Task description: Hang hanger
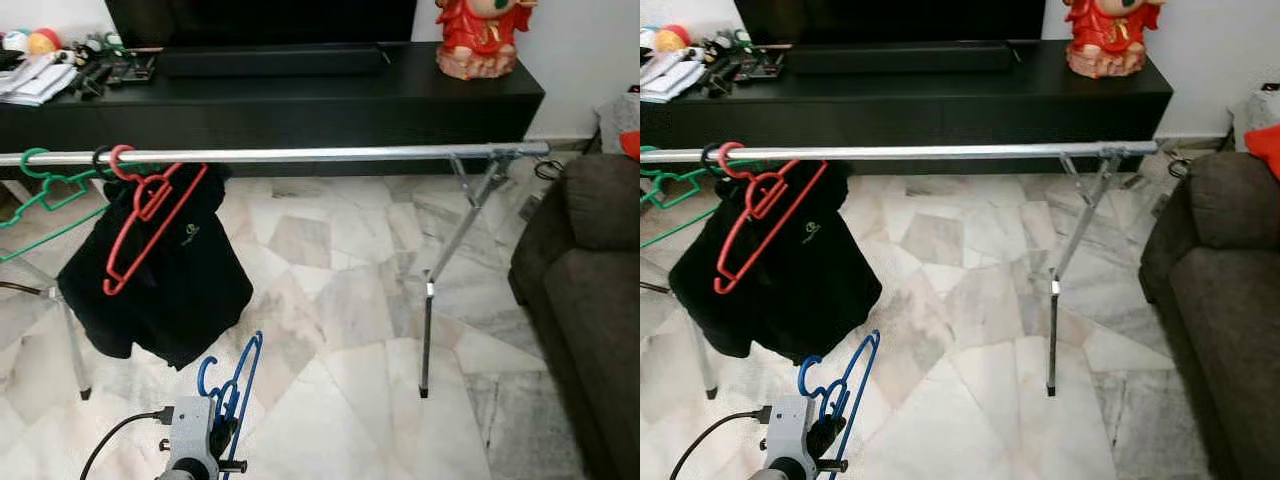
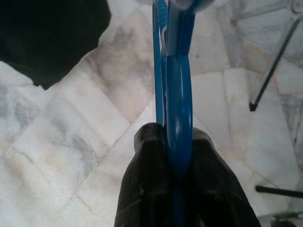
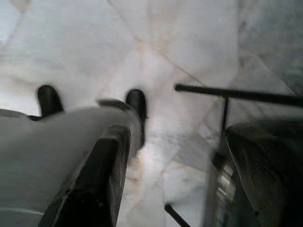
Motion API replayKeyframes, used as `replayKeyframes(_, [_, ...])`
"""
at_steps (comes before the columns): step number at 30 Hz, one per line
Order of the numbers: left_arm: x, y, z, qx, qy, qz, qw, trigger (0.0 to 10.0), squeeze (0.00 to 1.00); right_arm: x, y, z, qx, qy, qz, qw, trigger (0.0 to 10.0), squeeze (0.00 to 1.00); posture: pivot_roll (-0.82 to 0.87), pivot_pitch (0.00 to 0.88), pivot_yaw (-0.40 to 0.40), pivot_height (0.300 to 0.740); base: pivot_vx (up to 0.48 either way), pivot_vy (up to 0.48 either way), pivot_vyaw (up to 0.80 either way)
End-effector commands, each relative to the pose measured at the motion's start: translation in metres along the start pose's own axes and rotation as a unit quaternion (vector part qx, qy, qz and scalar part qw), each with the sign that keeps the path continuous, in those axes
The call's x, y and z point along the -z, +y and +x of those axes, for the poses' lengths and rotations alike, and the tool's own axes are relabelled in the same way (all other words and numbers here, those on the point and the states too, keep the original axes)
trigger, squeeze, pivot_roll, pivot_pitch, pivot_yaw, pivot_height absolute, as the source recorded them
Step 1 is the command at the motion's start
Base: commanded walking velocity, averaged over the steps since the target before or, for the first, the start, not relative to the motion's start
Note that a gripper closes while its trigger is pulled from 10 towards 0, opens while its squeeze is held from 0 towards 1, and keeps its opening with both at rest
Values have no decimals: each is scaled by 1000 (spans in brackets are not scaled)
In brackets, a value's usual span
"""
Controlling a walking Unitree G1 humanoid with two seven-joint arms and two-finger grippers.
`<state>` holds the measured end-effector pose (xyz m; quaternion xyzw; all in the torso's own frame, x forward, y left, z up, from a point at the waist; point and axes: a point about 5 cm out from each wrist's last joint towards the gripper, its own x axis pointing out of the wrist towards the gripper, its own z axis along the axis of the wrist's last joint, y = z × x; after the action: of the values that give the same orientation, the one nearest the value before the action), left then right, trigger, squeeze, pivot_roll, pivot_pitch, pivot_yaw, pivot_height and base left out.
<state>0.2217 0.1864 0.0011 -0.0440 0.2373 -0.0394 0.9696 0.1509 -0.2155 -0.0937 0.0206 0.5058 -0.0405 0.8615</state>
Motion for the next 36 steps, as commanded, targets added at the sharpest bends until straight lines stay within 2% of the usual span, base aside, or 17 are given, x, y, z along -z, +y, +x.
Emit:
replayKeyframes(1, [4, 5, -3, -9, 6, 5, 1000, 10000, 0, 8, 4, 0, -1, 16, 3, 1000, 10000, 0, -49, 225, 12, 740, 390, 0, 0])
replayKeyframes(5, [3, 5, -3, -10, 5, 5, 1000, 10000, 0, 8, 6, 0, -3, 17, 4, 1000, 10000, 0, -46, 224, 11, 740, 403, 0, 0])
replayKeyframes(8, [3, 5, -3, -9, 6, 6, 1000, 10000, 0, 10, -11, -3, 5, 17, 4, 1000, 10000, 0, -45, 224, 12, 740, 407, 0, 0])
replayKeyframes(14, [3, 6, -3, -9, 5, 6, 1000, 10000, 0, 9, -17, -4, 7, 16, 5, 1000, 10000, 0, -46, 223, 13, 740, 409, 0, 0])
replayKeyframes(19, [2, 5, -3, -8, 3, 9, 1000, 10000, 0, 4, 10, 1, -8, 13, 3, 1000, 10000, 0, -46, 224, 13, 740, 407, 0, 0])
replayKeyframes(22, [1, 6, -3, -10, 1, 15, 1000, 10000, 0, 4, 14, 2, -10, 13, 2, 1000, 10000, 0, -46, 223, 12, 740, 369, 0, 0])
replayKeyframes(29, [5, 7, -5, -9, 4, 19, 1000, 10000, 0, 4, 19, 2, -13, 14, 0, 1000, 10000, 0, -43, 227, 11, 740, 0, 0, 0])
replayKeyframes(31, [3, 7, -6, 7, 6, 34, 999, 10000, 0, 2, 22, 3, -14, 12, 0, 1000, 10000, 0, -43, 227, 11, 740, 0, 0, 0])
replayKeyframes(33, [-3, 4, -8, 55, 4, 86, 995, 10000, 0, -1, 23, 3, -15, 11, 0, 1000, 10000, 0, -42, 228, 9, 740, 0, 0, 0])
replayKeyframes(34, [-6, 3, -9, 70, 0, 104, 992, 10000, 0, -1, 23, 3, -15, 10, 0, 1000, 10000, 0, -42, 228, 9, 740, 0, 0, 0])
replayKeyframes(35, [-6, 3, -9, 70, 0, 104, 992, 10000, 0, -1, 23, 3, -15, 10, 0, 1000, 10000, 0, -42, 228, 9, 740, 0, 0, 0])
replayKeyframes(36, [-15, 1, -9, 95, -15, 132, 987, 10000, 0, -2, 24, 4, -15, 10, -1, 1000, 10000, 0, -40, 228, 9, 740, 0, 0, 0])
